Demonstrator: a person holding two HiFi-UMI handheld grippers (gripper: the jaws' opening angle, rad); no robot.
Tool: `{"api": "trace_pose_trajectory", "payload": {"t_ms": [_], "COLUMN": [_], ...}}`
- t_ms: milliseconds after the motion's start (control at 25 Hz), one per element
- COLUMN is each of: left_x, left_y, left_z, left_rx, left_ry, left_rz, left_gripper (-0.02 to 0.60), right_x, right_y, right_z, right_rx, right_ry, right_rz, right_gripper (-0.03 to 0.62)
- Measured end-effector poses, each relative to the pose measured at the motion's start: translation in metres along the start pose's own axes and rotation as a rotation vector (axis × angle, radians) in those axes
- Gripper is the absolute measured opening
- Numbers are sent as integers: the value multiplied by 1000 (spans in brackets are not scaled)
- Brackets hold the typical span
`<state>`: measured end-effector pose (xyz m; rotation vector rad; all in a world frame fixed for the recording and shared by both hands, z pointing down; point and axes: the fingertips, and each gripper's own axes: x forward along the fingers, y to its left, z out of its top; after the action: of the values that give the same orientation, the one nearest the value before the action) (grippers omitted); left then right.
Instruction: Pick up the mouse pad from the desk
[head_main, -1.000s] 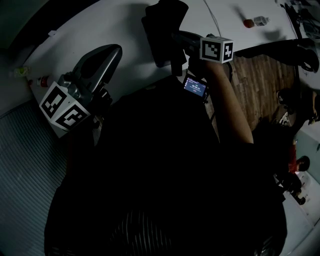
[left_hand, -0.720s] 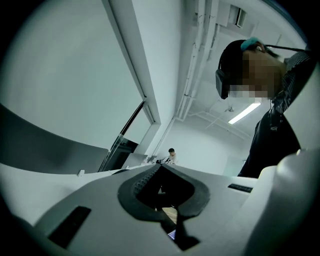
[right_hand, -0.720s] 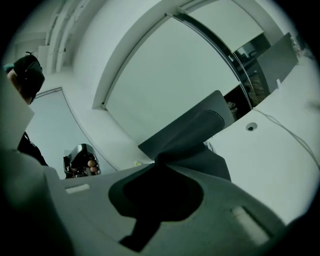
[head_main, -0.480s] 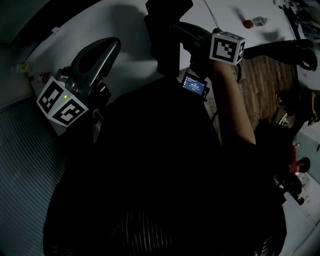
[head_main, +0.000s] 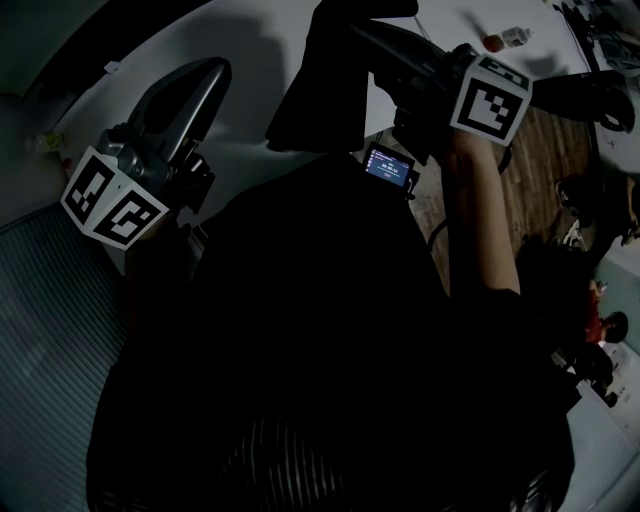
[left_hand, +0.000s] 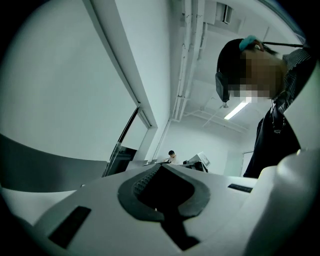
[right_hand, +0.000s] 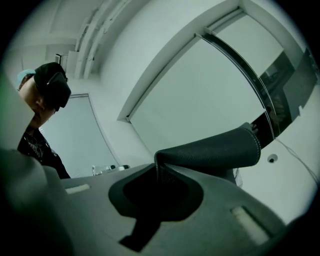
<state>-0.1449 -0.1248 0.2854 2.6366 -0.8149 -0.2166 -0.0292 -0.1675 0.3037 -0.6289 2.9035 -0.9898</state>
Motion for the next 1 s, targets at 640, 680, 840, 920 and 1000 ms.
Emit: {"api": "trace_pose_trajectory", "payload": {"t_ms": [640,680,840,920,1000], "left_x": [3,3,6,6,4], "left_y": [-7,-8,-11,-9,-4], "left_z": [5,7,11,10,4], "left_rx": [50,50,49,46,42], "left_ry": [10,10,9,9,7], "left_rz": [-22,-21,-15,-12,-10], "left_gripper": [8,8,8,8,8], "right_x": [-7,-8,-11,-9,-3], "right_y": [47,48,49,49,47], "right_z": [36,39,45,44,40], "right_rx": [-102,-104,-99,-102,-111], "right_ry": [-57,-58,-56,-50,-47], "right_rz": [82,85,89,94,103], "right_gripper": [18,18,18,18,18]}}
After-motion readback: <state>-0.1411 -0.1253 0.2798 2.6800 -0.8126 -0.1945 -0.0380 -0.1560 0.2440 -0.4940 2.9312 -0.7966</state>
